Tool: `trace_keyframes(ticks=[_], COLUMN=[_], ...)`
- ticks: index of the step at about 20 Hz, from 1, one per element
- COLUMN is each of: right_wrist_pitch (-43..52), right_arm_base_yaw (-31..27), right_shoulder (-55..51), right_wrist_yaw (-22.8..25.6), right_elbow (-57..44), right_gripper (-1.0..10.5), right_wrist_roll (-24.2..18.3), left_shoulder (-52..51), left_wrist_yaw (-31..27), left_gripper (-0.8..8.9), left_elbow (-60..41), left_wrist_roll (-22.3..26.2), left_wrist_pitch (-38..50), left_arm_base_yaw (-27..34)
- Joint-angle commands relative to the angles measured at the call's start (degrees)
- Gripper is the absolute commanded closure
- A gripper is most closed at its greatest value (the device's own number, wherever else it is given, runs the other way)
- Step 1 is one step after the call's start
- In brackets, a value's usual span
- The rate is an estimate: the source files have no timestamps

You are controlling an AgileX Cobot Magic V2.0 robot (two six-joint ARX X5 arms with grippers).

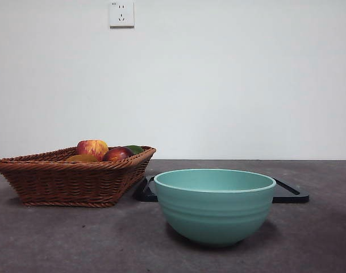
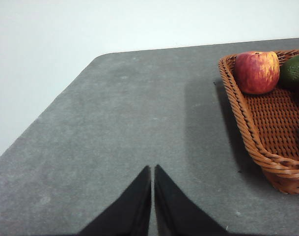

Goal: Pick up the wifruite, put it on the bowl, pick up the plate, put it on desk

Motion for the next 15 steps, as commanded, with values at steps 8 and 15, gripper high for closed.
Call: trace_keyframes(ticks=[8, 15], right_wrist_pitch=[0.44, 0.59], right_arm_base_yaw=[0.0, 0.0], right_shoulder=[-0.13, -0.13], right_wrist_yaw=[-0.17, -2.67], right_elbow=[-0.24, -0.2], right_gripper=[9.4, 9.4], right_wrist_roll=[15.52, 19.74], left_shoulder=[-0.13, -0.11], left_wrist_yaw=[-0.09, -0.02], left_gripper=[8.04, 8.04], left_elbow=[-1.16, -1.16], left_wrist_roll=[-16.31, -24.68], left_wrist_pitch=[-0.2, -0.2], left_arm_base_yaw=[0.0, 0.0])
